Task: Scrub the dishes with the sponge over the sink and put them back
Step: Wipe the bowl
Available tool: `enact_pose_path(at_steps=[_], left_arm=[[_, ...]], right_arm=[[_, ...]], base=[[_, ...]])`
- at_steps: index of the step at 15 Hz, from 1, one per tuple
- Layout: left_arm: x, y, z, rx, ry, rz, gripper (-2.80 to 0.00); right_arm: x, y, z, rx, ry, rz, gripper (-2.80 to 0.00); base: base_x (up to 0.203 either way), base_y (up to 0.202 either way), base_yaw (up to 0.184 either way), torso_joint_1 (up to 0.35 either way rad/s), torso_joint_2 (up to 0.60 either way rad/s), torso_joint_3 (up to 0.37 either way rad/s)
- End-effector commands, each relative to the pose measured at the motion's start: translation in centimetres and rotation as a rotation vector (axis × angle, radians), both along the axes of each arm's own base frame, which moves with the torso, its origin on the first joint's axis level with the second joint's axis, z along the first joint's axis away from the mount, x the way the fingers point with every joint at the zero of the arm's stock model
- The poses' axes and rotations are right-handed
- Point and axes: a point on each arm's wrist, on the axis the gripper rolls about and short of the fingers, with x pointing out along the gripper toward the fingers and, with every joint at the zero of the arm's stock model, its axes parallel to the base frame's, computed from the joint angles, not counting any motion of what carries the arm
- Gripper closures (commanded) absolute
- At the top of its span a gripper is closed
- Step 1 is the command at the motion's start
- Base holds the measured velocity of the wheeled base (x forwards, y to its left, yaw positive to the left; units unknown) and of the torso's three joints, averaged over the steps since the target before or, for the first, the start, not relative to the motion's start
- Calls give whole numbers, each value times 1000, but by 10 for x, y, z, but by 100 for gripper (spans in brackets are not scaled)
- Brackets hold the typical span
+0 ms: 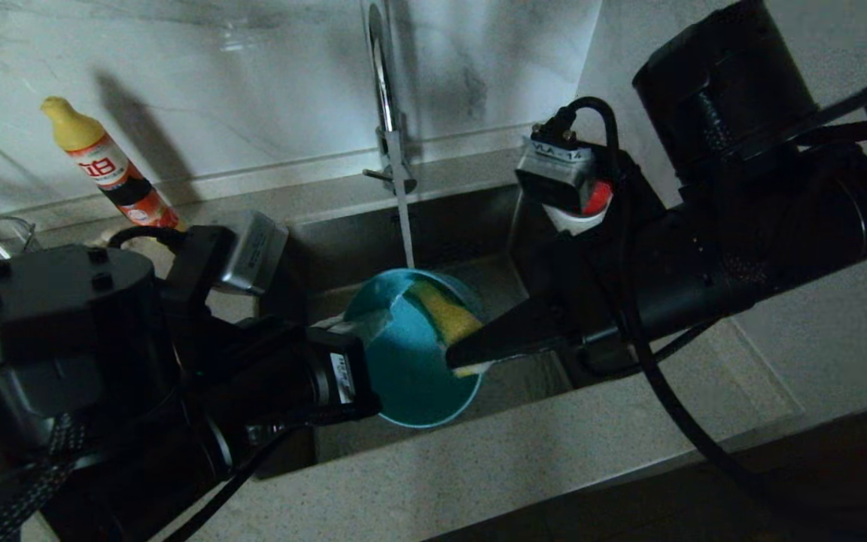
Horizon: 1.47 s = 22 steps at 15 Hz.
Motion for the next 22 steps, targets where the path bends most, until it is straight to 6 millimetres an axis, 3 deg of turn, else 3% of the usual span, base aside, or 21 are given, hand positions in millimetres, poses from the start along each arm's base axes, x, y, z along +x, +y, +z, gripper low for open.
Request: enact_pose_path(at_steps=[1,8,13,22], left_arm=[[2,-2,2,-9,-4,2,0],[11,-7,-4,7,15,18,0],[15,-7,0,-5,6,32,0],[8,4,-5,13,13,44,0]], right_arm=[[0,5,-7,-17,22,14,0],[-5,25,-19,-47,52,70,0],[-5,27,-19,-56,39,48,0],[10,10,-2,-27,-20,-62,0]], base=[[0,0,0,0,0,0],[0,0,0,0,0,0],[0,0,0,0,0,0],[0,0,0,0,0,0]])
